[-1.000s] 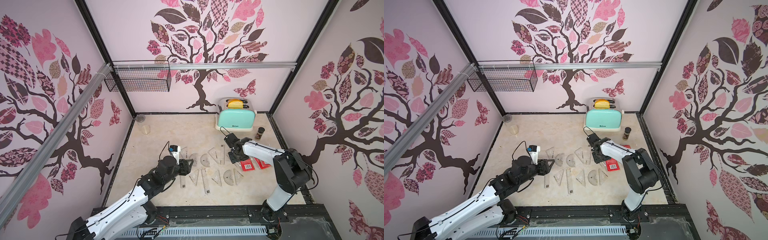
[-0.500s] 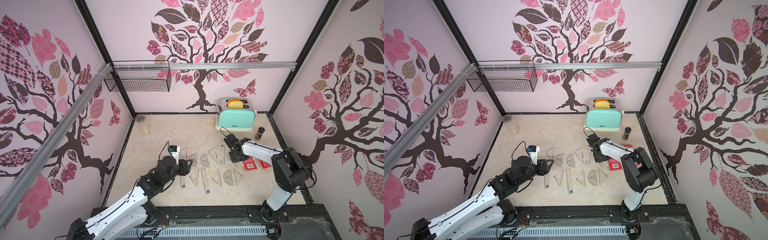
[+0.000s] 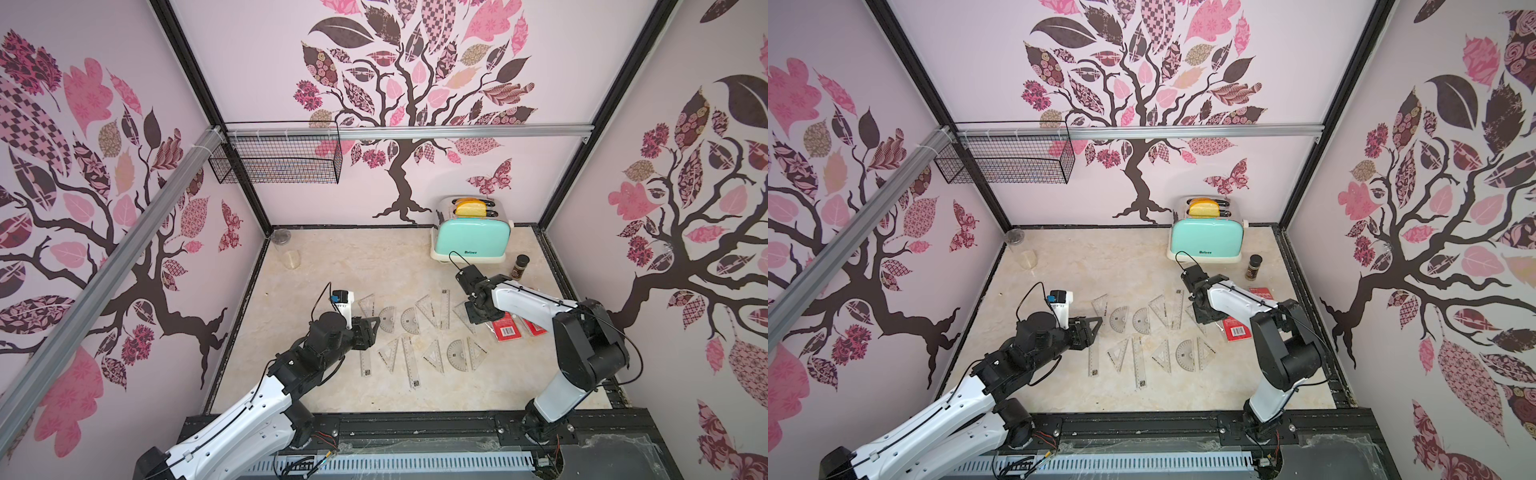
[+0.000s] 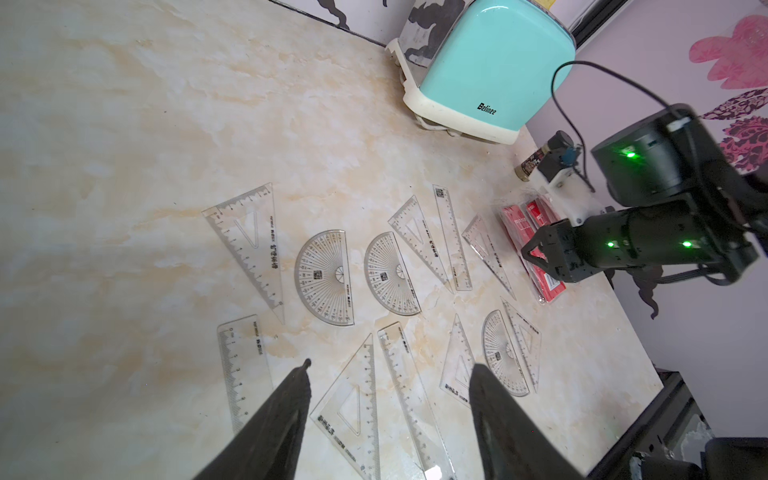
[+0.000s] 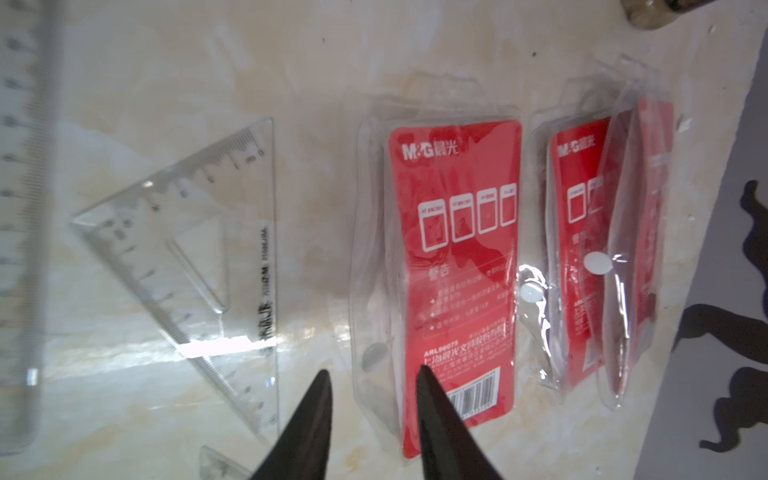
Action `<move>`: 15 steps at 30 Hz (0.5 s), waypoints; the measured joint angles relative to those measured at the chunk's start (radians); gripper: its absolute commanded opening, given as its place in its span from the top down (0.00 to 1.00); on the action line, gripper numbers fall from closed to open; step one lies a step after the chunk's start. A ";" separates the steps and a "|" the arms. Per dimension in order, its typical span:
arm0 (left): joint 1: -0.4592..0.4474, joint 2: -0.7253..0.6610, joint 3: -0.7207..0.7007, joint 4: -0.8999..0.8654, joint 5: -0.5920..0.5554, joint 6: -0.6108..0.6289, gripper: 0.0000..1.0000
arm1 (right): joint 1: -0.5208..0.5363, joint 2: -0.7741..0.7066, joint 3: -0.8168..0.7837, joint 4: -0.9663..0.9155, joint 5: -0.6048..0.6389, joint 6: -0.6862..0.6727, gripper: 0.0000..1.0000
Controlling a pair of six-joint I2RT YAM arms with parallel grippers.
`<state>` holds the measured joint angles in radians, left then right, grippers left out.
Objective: Open the ruler set and take out the ruler
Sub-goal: Adjust the ruler set bag at the center of the board.
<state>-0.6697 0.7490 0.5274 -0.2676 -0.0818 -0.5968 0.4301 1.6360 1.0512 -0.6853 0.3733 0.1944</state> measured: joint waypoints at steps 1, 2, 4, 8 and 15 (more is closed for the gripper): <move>0.031 0.000 -0.001 0.003 0.004 0.005 0.33 | 0.000 -0.030 0.000 0.001 -0.008 -0.008 0.47; 0.064 -0.001 -0.004 0.010 0.010 0.010 0.32 | 0.000 -0.061 0.000 0.001 -0.018 -0.017 0.43; 0.153 -0.002 -0.014 0.030 0.021 0.022 0.31 | -0.009 -0.123 0.002 0.002 -0.044 -0.035 0.35; 0.312 0.005 -0.033 0.070 0.035 0.052 0.28 | -0.056 -0.225 0.002 0.040 -0.121 -0.069 0.01; 0.491 0.040 -0.117 0.231 0.008 0.136 0.03 | -0.125 -0.354 -0.056 0.257 -0.209 -0.082 0.01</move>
<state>-0.1787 0.7891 0.4103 -0.0368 -0.0734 -0.4610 0.3054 1.2819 0.9947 -0.4286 0.1638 0.1120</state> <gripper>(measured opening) 0.945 0.992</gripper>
